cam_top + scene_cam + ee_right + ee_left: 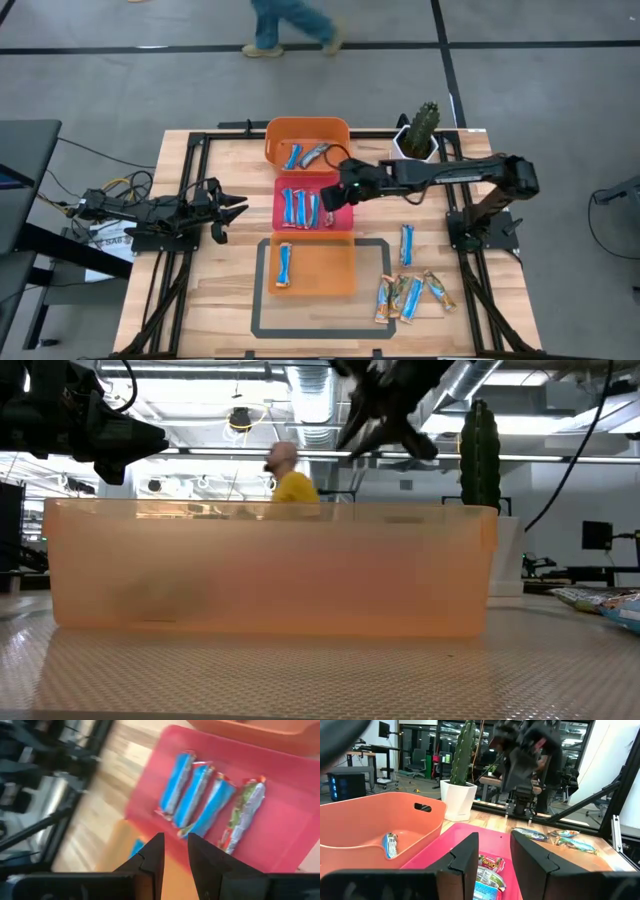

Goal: Pick and place Granola Bars by type
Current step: Put the blue granola bar into the top orange bin

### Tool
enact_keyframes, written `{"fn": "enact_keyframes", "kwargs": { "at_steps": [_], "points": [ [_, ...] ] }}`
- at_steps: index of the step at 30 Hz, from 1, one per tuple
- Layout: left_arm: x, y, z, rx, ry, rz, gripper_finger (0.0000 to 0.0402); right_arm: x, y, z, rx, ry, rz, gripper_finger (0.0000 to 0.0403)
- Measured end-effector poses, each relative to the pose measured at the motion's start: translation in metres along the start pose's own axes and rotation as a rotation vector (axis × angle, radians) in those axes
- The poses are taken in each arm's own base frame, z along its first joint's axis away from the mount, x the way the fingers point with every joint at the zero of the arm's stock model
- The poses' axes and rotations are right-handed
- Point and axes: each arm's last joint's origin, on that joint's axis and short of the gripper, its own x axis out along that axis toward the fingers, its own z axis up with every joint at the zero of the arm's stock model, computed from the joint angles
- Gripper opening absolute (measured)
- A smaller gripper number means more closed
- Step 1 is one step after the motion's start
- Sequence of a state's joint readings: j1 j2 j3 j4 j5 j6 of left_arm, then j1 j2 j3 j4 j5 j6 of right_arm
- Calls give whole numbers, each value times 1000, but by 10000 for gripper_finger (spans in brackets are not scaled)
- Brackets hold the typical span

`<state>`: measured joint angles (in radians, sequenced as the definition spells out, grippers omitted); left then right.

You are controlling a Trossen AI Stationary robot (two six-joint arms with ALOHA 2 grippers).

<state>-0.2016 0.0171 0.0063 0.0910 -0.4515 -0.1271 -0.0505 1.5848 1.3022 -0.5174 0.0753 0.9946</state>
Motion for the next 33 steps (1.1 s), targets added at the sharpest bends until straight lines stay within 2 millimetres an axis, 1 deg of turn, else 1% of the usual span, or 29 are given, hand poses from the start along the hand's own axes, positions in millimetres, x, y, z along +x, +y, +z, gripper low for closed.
{"fn": "enact_keyframes", "kwargs": {
  "at_steps": [6,8,12,14,20,28,31,33],
  "points": [
    [0,0,0,0,0,0,105,-30,7,1,-4,-37,77,77],
    [0,0,0,0,-1,0,105,-37,8,1,-4,-45,93,77],
    [0,0,0,0,0,0,105,-42,0,-4,-6,-38,88,77],
    [0,0,0,0,-1,1,105,-42,-8,-11,6,-22,68,77],
    [0,0,0,0,0,0,105,-40,-41,-47,113,60,6,77],
    [0,0,0,0,0,0,105,-44,-88,-107,222,221,-81,77],
    [0,0,0,0,-1,1,105,-49,-106,-126,254,268,-159,77],
    [0,0,0,0,0,1,105,-53,-115,-135,263,294,-225,77]
  ]
}}
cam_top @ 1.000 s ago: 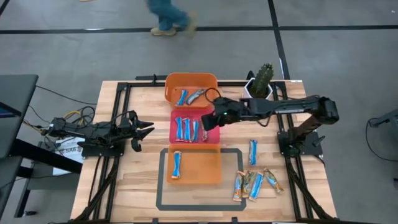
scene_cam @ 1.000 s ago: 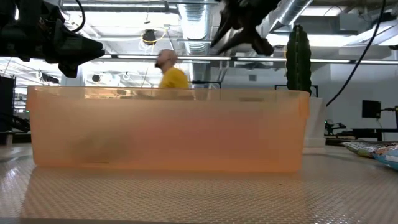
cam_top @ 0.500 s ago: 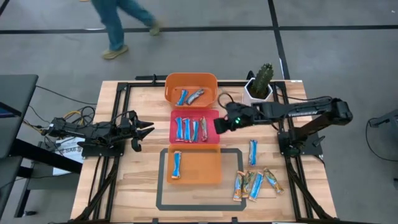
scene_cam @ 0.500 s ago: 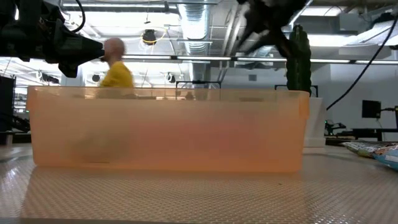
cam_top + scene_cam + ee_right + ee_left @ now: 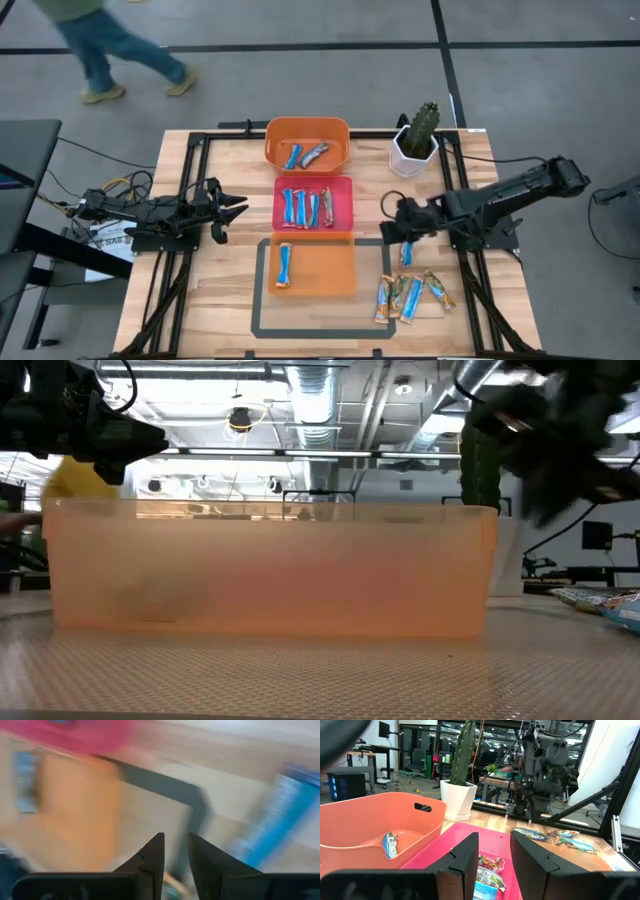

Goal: Pick and place Granola Bars by type
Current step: Put the blue granola bar into the top orange bin

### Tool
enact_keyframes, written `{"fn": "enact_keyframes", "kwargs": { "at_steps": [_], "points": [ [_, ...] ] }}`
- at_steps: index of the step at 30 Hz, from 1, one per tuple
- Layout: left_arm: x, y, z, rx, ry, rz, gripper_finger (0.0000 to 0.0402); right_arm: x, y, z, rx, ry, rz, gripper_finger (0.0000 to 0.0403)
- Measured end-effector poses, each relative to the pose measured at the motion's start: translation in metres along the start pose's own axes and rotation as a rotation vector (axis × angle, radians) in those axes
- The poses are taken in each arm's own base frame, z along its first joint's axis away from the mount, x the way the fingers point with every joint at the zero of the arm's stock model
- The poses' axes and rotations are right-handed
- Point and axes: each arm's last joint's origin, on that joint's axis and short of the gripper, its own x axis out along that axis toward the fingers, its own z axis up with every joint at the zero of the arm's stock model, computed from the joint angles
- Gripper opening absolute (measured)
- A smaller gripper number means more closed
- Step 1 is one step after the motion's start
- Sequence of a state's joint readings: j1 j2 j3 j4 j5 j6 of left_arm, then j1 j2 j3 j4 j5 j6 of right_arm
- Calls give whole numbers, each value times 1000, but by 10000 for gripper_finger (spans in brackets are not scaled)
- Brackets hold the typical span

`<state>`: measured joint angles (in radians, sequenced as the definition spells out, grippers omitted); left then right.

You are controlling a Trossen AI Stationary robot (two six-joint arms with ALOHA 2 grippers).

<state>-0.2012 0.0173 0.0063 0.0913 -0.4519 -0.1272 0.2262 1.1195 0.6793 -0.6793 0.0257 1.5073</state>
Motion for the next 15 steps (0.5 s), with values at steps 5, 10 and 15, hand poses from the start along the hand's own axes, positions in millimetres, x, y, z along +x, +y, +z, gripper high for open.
{"fn": "enact_keyframes", "kwargs": {
  "at_steps": [5,10,15],
  "points": [
    [0,0,0,0,0,0,105,-4,-20,-9,9,-3,-198,77],
    [0,0,0,0,0,0,105,-4,-27,-11,0,-9,-285,77],
    [0,0,0,0,0,0,105,-5,-30,-10,-23,-49,-311,78]
  ]
}}
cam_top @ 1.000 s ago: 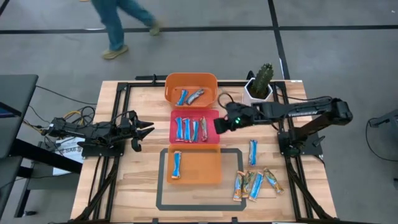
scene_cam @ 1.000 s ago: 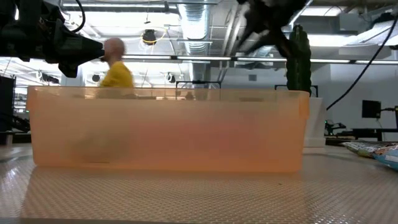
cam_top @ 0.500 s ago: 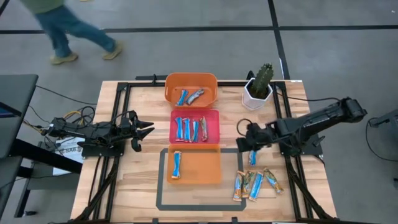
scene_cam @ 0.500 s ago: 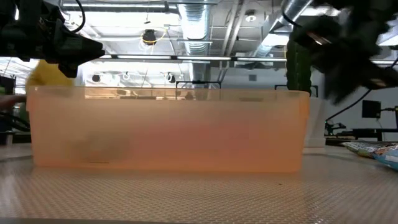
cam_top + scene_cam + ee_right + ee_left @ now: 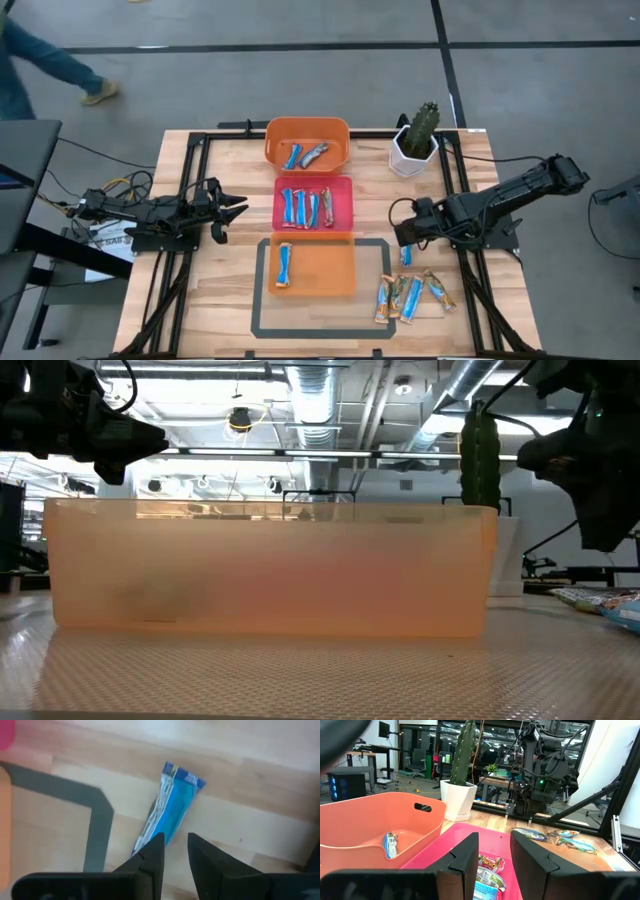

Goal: Pick and place Granola Bars by type
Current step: Put the blue granola bar into the top orange bin

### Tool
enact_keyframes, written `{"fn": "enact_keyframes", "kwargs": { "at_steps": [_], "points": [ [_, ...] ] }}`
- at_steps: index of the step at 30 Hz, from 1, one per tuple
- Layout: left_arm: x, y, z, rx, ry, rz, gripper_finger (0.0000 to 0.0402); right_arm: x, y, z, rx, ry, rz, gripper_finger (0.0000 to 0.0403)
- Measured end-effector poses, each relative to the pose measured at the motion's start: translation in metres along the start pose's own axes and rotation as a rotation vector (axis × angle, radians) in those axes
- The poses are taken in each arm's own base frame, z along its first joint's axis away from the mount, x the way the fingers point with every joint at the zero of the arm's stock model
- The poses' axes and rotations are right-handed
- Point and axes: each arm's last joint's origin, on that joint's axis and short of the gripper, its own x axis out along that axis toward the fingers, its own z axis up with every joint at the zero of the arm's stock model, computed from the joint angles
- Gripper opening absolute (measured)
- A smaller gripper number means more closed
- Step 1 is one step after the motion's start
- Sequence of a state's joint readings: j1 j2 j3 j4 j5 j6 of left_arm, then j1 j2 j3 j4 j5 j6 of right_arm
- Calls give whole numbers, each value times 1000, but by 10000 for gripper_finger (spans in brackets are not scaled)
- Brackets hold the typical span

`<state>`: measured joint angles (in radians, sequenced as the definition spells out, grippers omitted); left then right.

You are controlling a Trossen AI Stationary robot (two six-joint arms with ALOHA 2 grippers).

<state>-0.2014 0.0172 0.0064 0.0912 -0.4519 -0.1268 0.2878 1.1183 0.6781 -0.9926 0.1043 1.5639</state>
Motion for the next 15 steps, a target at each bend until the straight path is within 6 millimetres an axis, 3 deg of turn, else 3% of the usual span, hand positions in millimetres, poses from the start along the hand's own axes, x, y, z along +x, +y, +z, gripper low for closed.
{"fn": "enact_keyframes", "kwargs": {
  "at_steps": [6,15],
  "points": [
    [0,0,0,0,0,0,105,0,0,2,0,-52,1,106],
    [0,0,0,0,0,0,105,4,3,1,33,-44,-13,206]
  ]
}}
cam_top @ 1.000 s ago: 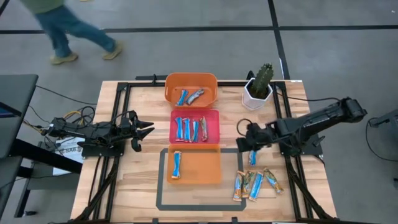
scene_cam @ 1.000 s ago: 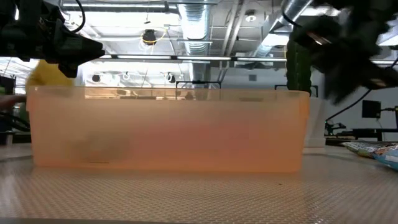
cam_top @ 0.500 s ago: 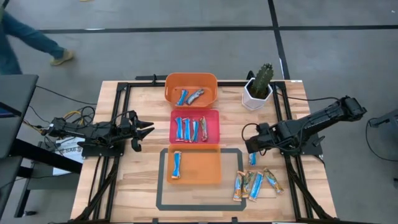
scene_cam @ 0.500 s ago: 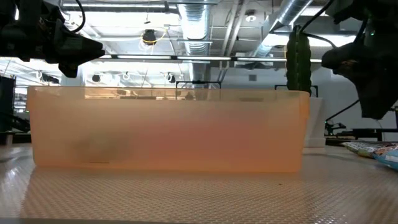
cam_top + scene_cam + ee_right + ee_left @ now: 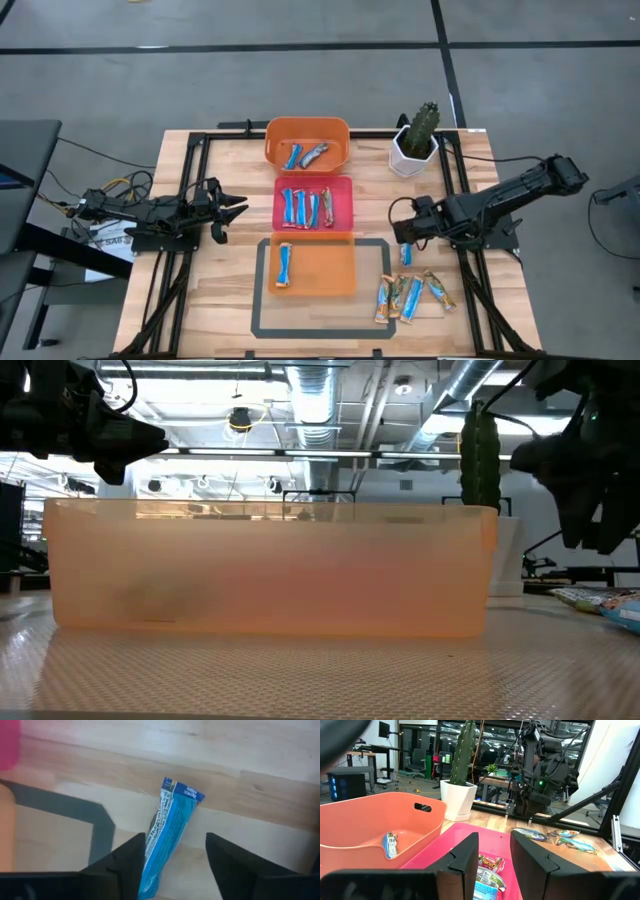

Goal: Pick and place Granola Bars by type
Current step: Put the blue granola bar into the top orange bin

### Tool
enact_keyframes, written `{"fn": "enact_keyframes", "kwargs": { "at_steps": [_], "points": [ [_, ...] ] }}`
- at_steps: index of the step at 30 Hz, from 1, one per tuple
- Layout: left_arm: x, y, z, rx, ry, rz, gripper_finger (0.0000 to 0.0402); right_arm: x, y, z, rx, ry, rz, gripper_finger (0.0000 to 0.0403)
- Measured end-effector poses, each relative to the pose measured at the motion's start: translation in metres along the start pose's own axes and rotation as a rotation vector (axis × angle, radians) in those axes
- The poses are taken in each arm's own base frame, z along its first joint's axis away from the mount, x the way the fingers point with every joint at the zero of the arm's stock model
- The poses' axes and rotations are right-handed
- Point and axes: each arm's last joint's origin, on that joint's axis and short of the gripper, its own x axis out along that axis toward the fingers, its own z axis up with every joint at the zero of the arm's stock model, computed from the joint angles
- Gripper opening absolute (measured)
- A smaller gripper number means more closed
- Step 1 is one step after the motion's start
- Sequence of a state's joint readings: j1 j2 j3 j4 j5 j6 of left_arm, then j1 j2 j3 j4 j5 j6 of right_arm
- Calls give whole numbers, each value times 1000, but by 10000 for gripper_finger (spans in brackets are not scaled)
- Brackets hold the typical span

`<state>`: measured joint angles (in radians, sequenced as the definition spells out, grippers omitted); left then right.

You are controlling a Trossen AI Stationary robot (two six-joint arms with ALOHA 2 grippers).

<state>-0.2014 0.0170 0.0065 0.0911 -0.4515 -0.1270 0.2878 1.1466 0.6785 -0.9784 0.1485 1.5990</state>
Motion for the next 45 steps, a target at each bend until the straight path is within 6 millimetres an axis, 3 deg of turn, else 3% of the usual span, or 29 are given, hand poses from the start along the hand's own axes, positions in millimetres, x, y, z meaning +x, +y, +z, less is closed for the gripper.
{"fn": "enact_keyframes", "kwargs": {
  "at_steps": [6,20,27,31,40,45],
  "points": [
    [0,0,0,0,0,0,105,19,10,-4,-62,19,-81,239],
    [0,0,0,0,0,0,105,58,31,-12,-73,97,-141,235],
    [0,0,0,0,0,0,105,66,35,-11,-60,117,-157,232],
    [0,0,0,0,0,0,105,67,35,-10,-55,118,-155,206],
    [0,0,0,0,0,0,105,68,37,-10,-54,120,-137,94],
    [0,0,0,0,0,0,105,66,37,-10,-77,121,-119,60]
  ]
}}
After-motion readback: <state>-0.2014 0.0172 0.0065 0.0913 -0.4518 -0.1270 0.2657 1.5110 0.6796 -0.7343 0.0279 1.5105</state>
